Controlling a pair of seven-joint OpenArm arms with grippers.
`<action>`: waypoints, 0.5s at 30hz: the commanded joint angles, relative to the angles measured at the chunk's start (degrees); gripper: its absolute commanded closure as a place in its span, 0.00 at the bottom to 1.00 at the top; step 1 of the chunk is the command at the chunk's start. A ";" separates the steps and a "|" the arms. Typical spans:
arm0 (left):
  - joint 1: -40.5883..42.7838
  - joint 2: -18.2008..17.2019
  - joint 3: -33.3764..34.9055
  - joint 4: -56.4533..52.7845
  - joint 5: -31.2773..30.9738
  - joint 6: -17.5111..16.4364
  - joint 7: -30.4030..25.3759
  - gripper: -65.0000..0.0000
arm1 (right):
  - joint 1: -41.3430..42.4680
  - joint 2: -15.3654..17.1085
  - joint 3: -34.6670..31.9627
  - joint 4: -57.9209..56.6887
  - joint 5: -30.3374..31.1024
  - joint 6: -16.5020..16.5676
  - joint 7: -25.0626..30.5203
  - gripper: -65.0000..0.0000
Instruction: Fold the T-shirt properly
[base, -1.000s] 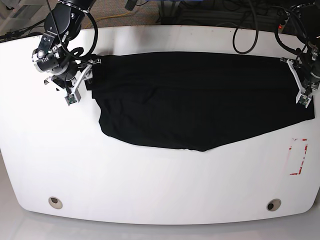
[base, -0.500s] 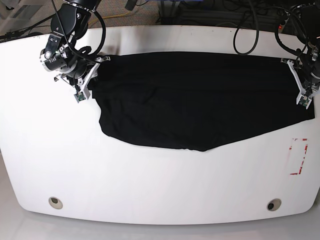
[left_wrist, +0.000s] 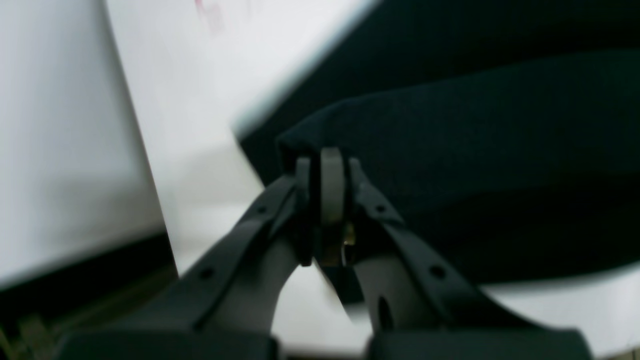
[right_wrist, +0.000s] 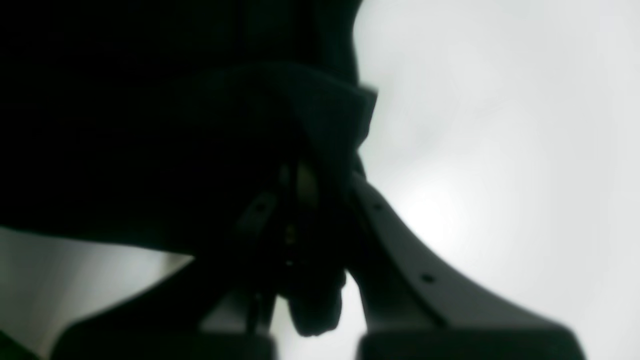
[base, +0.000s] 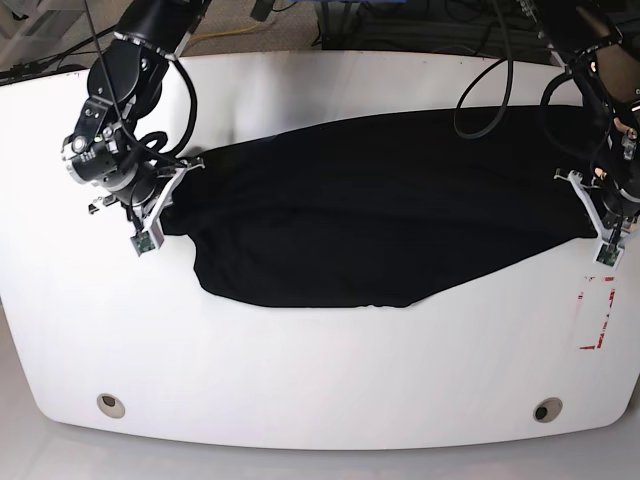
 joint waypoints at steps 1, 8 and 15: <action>-4.92 -1.05 1.58 0.89 -0.36 -0.03 -1.03 1.00 | 5.09 2.36 0.14 0.90 0.50 -0.07 1.22 1.00; -14.85 -1.40 4.57 0.89 -0.36 -0.03 -1.03 1.00 | 18.80 7.02 0.05 -4.73 0.59 -0.07 1.14 1.00; -25.32 -2.90 4.57 0.89 -0.36 -0.03 -0.76 1.00 | 31.20 10.89 -7.86 -7.54 0.50 -0.07 1.05 1.00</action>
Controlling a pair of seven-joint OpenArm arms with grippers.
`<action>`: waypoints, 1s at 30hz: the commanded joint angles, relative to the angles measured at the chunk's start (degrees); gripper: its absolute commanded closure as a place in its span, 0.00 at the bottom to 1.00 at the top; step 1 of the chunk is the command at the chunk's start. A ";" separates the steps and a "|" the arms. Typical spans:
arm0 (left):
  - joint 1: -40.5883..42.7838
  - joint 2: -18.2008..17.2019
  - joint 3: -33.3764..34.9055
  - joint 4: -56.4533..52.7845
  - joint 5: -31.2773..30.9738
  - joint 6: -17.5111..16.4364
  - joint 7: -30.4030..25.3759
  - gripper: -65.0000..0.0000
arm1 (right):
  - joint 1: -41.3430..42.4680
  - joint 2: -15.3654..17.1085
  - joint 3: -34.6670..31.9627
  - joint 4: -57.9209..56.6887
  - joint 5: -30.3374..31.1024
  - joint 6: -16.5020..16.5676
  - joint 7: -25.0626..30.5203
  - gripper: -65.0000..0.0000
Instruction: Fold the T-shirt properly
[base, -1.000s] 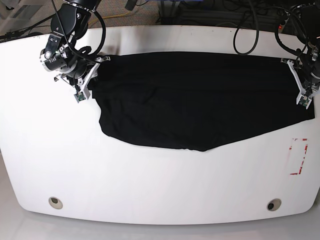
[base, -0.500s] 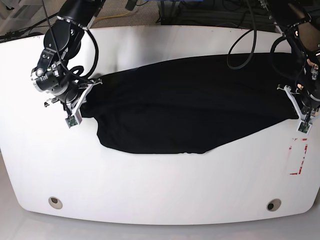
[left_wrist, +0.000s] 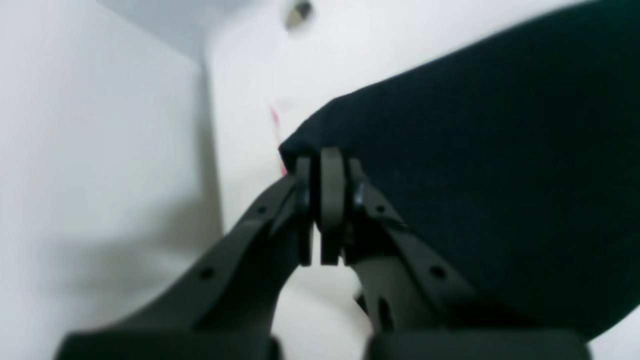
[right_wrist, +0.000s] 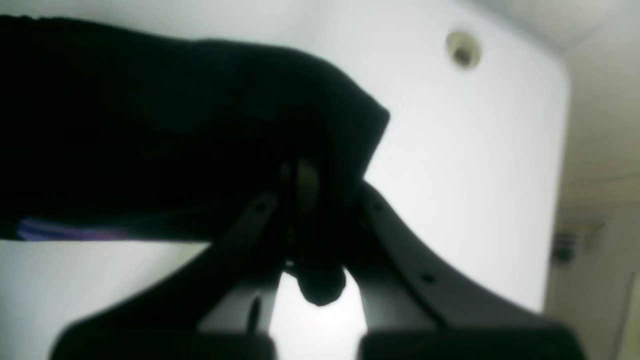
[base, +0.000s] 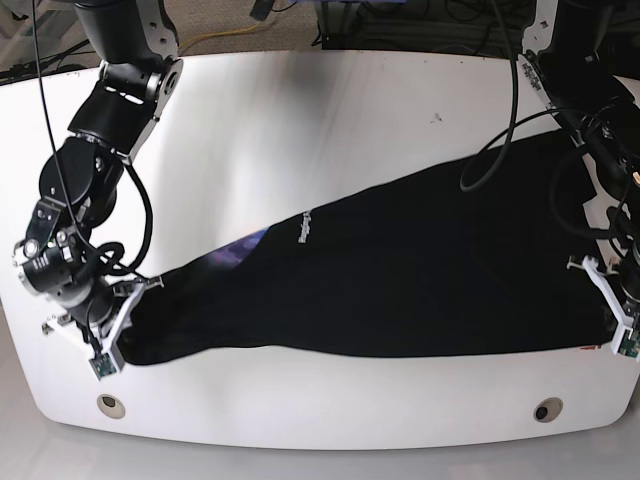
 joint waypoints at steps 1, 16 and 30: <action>-5.70 -2.97 -0.18 0.84 -0.14 -0.06 -0.61 1.00 | 6.40 1.34 -3.19 0.87 1.09 -0.01 1.42 1.00; -33.83 -13.69 7.12 -2.76 -0.14 -0.06 -0.61 1.00 | 38.22 5.47 -20.07 0.35 1.00 -0.01 -0.60 1.00; -28.73 -14.57 10.46 0.58 -0.67 -0.06 1.37 1.00 | 28.91 9.16 -16.11 7.73 1.53 -0.01 -2.27 1.00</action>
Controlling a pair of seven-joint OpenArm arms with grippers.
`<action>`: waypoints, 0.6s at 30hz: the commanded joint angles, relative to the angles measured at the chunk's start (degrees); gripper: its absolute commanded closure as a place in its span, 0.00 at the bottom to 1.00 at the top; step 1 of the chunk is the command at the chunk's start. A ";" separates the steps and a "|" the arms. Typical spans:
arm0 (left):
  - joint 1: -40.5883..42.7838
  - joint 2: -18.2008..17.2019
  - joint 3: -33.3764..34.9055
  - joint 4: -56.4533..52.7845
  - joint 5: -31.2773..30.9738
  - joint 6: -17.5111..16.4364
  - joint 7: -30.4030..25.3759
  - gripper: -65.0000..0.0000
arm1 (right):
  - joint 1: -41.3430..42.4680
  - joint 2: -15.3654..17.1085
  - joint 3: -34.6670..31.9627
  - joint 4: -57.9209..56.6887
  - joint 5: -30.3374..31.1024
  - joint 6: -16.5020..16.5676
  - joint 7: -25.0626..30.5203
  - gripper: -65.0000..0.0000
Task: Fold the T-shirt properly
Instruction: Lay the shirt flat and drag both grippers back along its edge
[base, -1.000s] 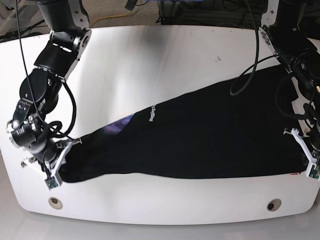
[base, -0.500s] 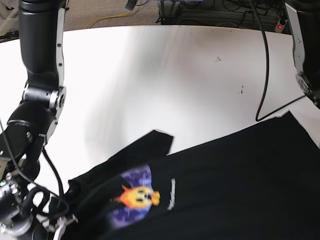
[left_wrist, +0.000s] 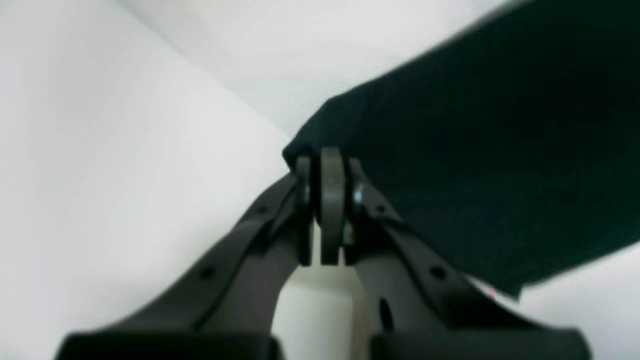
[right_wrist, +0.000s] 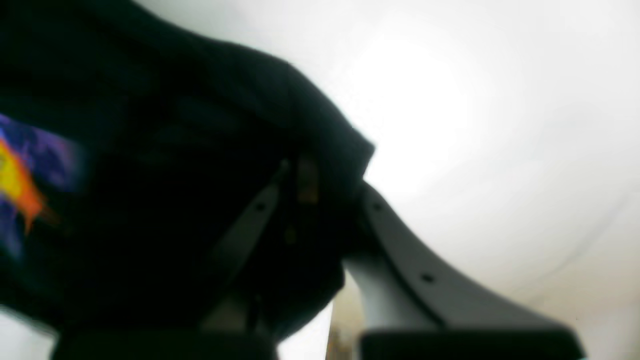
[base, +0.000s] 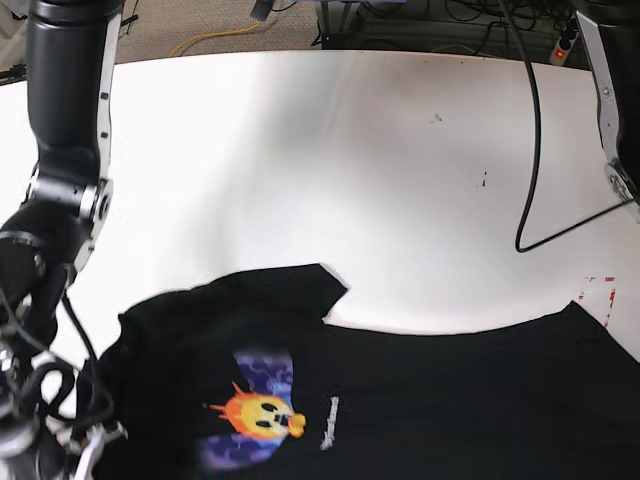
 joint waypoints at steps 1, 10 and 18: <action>4.15 -0.73 -0.40 2.13 0.62 -0.06 -0.55 1.00 | -3.04 0.53 1.75 4.83 -0.11 -0.14 0.70 1.00; 23.67 -0.73 -5.24 2.40 0.62 -0.06 -0.55 1.00 | -24.93 0.00 10.27 11.95 -0.02 -0.14 0.70 1.00; 41.78 -0.82 -9.63 2.66 0.54 -0.06 -0.55 1.00 | -41.37 -4.83 20.65 12.13 2.53 -0.14 0.70 1.00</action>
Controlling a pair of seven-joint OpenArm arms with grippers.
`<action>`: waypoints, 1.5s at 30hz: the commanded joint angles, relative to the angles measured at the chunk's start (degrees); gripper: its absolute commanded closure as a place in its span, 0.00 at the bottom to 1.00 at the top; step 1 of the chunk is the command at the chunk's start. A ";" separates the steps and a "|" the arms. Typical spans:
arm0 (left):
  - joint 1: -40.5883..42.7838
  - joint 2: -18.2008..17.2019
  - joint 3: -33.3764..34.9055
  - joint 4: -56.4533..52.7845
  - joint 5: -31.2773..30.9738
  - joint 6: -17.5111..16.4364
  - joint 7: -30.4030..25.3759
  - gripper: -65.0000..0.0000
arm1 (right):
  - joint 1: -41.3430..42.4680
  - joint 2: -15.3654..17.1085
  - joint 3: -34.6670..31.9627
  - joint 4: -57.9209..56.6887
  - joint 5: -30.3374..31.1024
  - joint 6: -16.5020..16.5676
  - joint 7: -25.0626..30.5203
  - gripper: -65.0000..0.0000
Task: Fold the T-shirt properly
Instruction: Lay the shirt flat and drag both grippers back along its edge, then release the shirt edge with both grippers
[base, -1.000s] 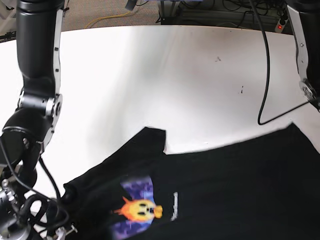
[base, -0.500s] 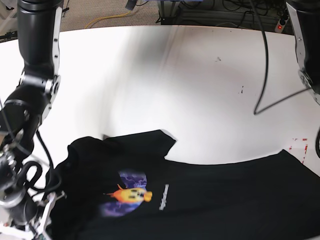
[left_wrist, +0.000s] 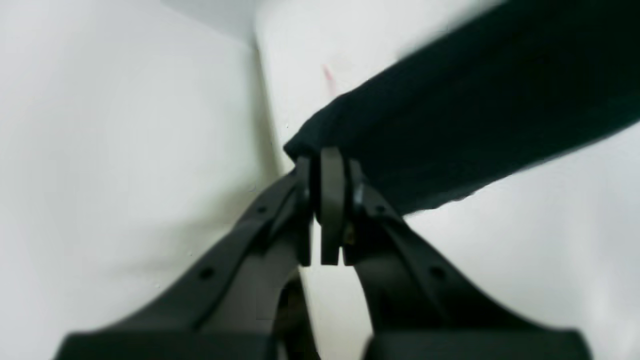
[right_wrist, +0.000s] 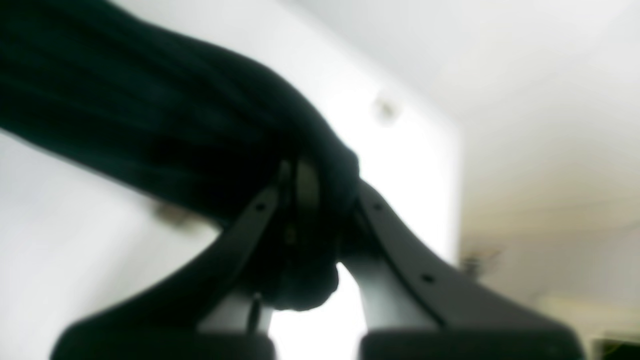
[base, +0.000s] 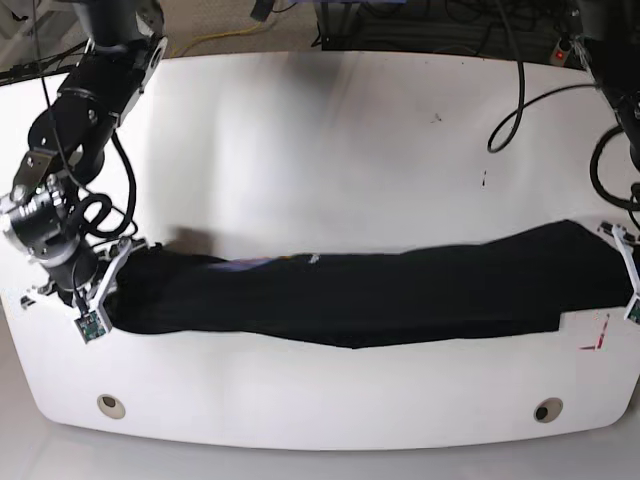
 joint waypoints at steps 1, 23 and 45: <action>5.38 -1.39 -2.01 0.78 2.02 -0.03 0.39 1.00 | -3.90 -0.05 3.32 0.83 2.30 -0.12 0.28 1.00; 42.39 -1.22 -9.57 -2.12 8.26 -0.03 -19.00 1.00 | -38.45 -8.40 11.85 -1.72 19.44 -0.12 0.28 1.00; 32.99 2.39 -10.36 -2.91 8.09 -0.03 -19.09 1.00 | -44.69 3.65 11.50 -9.28 41.42 -0.12 0.20 0.99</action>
